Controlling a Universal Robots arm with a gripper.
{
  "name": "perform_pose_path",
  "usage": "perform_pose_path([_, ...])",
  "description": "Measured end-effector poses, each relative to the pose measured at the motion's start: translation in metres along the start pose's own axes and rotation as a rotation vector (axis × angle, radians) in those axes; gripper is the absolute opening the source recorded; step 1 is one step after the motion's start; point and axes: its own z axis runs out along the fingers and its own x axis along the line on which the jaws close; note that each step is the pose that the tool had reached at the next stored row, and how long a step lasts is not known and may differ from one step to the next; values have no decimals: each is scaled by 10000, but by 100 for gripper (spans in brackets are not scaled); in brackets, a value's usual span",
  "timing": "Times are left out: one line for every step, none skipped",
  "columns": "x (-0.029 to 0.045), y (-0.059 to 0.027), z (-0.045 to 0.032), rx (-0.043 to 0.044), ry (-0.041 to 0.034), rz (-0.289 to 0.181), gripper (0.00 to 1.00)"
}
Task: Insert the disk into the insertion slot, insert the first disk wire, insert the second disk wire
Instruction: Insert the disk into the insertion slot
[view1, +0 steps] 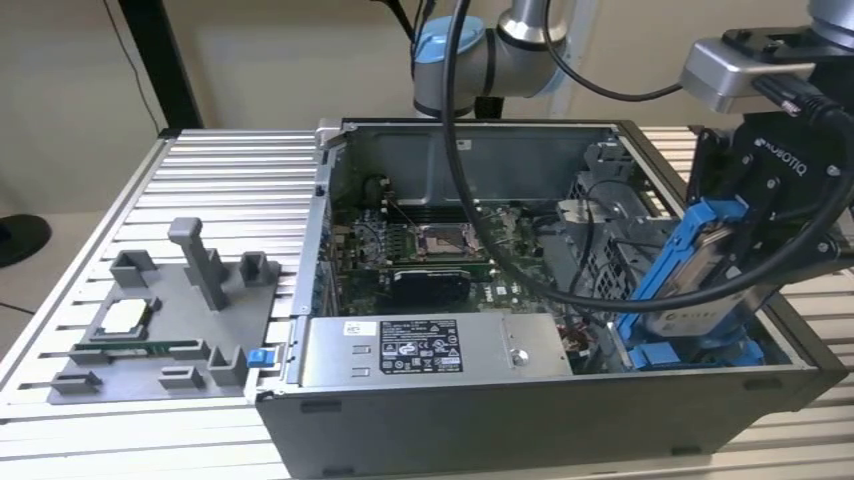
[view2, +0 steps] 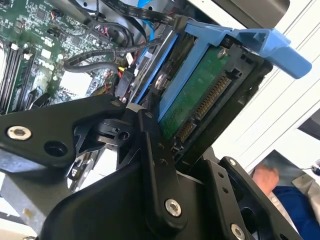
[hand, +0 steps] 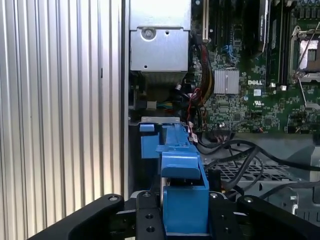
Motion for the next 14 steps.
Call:
perform_pose_path([-1, 0, 15, 0, -3, 0, 0])
perform_pose_path([-2, 0, 31, 0, -6, 0, 0])
perform_pose_path([-2, -1, 50, 1, -9, 0, 0])
perform_pose_path([-2, -1, 67, 2, -11, 1, 0])
perform_pose_path([-2, -1, 85, 2, -14, 0, 0])
perform_pose_path([-2, -1, 104, 3, -17, 0, 0])
perform_pose_path([-3, -2, 121, 4, -19, 0, 0])
perform_pose_path([-3, -2, 137, 5, -20, 0, 0])
perform_pose_path([-3, -2, 153, 6, -21, 0, 0])
perform_pose_path([-3, -2, 169, 7, -22, 0, 0])
perform_pose_path([-3, -2, 185, 8, -21, 0, 0])
perform_pose_path([-3, -3, 200, 10, -23, 0, 0])
perform_pose_path([-4, -3, 216, 13, -23, 1, 0])
perform_pose_path([-4, -3, 232, 16, -24, 1, 0])
